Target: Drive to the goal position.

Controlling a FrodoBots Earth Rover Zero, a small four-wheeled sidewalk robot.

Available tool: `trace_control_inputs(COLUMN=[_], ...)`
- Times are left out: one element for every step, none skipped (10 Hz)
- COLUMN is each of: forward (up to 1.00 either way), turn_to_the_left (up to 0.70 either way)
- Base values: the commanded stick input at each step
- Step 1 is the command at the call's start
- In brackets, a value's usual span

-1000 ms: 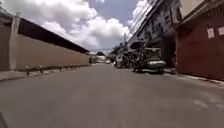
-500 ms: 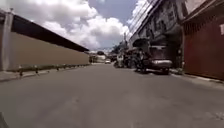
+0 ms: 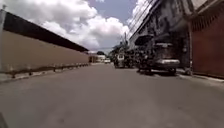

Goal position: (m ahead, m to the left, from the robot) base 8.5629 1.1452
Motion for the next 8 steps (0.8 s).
trace_control_inputs(forward=[1.0, 1.0, 1.0, 1.0, 1.0, 1.0, 1.0, 1.0], turn_to_the_left=[0.0, 0.19, 0.18, 0.05, 0.0, 0.0, 0.0, 0.0])
